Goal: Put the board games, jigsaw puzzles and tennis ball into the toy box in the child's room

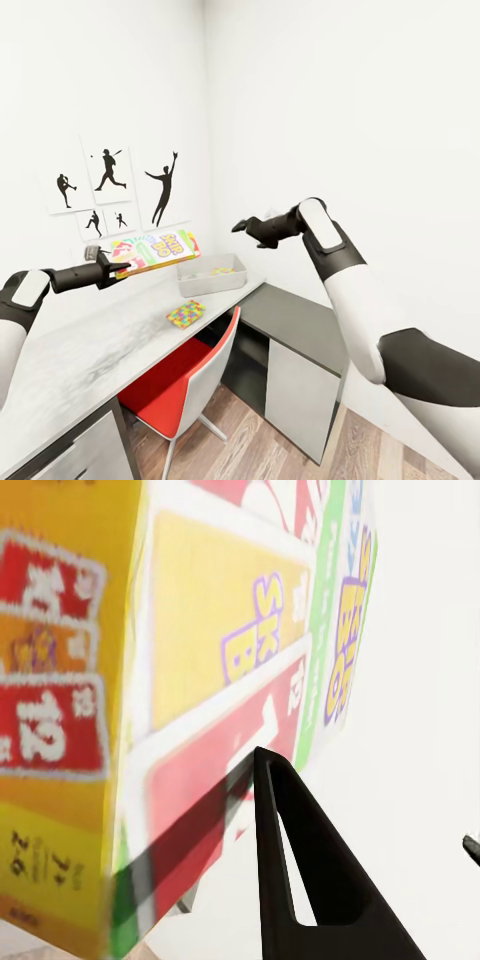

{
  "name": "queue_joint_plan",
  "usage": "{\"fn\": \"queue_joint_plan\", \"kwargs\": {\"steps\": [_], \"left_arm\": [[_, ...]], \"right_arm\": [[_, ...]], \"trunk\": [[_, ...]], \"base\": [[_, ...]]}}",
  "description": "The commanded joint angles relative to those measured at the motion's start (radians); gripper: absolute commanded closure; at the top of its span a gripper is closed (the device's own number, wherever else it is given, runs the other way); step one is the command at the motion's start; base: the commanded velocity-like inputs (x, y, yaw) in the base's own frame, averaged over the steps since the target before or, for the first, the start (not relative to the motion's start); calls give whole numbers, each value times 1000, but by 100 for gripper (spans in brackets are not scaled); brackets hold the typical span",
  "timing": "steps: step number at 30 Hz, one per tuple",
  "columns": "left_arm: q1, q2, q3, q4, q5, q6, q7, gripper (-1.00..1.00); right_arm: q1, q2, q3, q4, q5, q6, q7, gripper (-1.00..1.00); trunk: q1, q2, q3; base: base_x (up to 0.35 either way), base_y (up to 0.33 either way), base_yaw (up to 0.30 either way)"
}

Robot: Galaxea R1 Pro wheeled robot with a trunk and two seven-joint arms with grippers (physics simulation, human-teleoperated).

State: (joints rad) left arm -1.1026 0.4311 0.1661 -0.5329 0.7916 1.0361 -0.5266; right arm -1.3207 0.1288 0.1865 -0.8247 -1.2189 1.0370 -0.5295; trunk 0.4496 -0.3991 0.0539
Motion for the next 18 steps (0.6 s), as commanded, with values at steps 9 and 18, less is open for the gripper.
{"fn": "queue_joint_plan", "kwargs": {"steps": [9,18], "left_arm": [[-3,-4,4,1,-11,11,-16,100],[-3,-5,1,1,-11,11,-18,100]], "right_arm": [[-42,-13,-1,133,-17,10,-11,-100],[-36,-18,1,129,-18,10,-9,-100]], "trunk": [[0,-1,-1],[0,-1,-1]], "base": [[0,0,0],[126,15,0]]}}
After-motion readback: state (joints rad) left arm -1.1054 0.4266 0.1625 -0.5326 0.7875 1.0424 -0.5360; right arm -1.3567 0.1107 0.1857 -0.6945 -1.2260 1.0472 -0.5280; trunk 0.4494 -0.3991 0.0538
